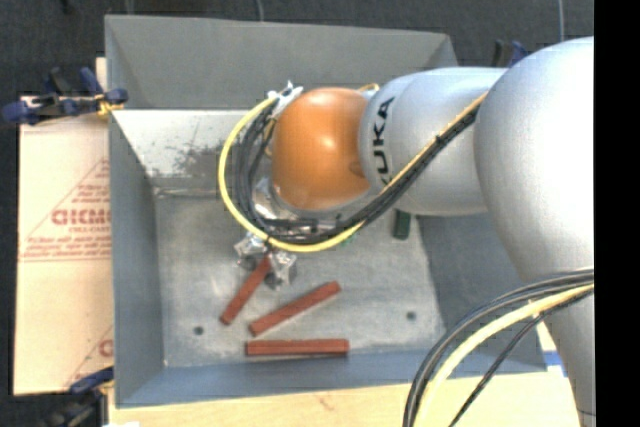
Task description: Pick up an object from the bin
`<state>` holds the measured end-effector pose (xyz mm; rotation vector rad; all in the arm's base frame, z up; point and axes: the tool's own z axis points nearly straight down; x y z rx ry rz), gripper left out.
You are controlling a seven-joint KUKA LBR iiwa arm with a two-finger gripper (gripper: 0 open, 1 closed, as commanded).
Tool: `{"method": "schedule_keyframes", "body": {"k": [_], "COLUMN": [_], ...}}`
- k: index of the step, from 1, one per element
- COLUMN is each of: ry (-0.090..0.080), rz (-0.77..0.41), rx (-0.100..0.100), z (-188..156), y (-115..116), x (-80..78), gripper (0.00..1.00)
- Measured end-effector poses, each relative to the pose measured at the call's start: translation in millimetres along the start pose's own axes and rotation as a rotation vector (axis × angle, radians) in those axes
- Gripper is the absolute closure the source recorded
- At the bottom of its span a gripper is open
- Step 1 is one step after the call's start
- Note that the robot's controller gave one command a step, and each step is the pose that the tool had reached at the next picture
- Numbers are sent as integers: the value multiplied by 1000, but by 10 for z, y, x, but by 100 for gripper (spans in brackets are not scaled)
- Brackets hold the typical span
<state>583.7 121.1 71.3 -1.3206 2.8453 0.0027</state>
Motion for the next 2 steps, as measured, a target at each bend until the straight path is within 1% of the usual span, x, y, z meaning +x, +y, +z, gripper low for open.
{"method": "schedule_keyframes", "body": {"k": [1,2], "ry": [-3,-1], "rz": [54,54], "rx": [7,4], "z": [-1705,-1687], "y": [-260,-252], "x": [-4,0], "gripper": [100,100]}}
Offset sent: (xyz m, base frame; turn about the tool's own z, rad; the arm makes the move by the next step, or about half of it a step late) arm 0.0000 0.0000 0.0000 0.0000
